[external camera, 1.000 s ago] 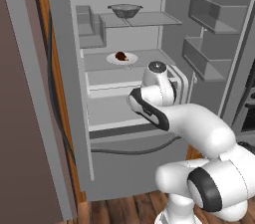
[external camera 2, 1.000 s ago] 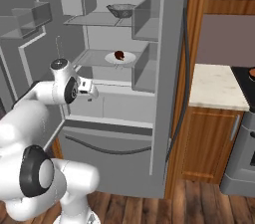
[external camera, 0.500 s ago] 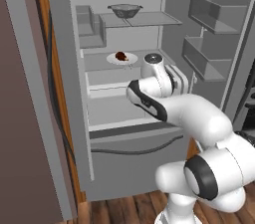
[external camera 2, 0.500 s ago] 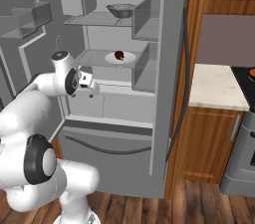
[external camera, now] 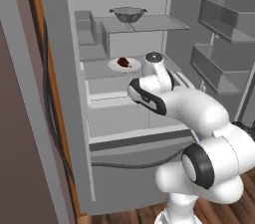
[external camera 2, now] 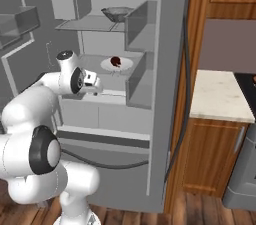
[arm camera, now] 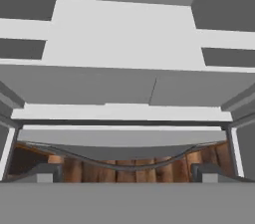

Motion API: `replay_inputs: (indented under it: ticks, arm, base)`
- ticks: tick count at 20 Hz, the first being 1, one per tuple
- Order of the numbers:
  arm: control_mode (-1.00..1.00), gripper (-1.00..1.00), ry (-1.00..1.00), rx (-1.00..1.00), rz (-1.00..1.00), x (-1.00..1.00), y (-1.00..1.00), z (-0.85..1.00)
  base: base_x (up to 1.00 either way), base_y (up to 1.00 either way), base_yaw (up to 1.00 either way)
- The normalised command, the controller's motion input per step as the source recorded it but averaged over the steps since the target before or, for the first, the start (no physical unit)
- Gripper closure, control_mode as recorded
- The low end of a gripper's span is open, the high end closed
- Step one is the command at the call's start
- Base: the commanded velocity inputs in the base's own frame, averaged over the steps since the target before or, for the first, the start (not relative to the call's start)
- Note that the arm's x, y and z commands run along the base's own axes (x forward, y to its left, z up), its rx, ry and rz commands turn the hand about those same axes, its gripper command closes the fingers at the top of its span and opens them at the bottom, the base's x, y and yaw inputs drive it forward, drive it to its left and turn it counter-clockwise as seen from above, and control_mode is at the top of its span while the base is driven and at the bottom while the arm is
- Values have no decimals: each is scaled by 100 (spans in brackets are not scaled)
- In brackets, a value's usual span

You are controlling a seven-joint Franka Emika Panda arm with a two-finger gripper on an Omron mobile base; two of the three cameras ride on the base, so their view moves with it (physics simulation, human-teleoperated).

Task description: Retrieve the steak from the fridge and place it on the saucepan with marinade on the stove.

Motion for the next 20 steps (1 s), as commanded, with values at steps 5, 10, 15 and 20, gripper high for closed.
replay_inputs:
  ticks: [5, 10, 15, 20]
  arm:
    - [100, -100, 0, 0, 0, 0, 0, 0]
    - [100, -100, 0, 0, 0, 0, 0, 0]
    - [100, -100, 0, 0, 0, 0, 0, 0]
    - [-100, -100, -1, 0, 0, 3, -1, 0]
  base:
    - [56, 0, 0]
    - [57, 0, 0]
    - [58, 0, 0]
    - [16, 0, 0]
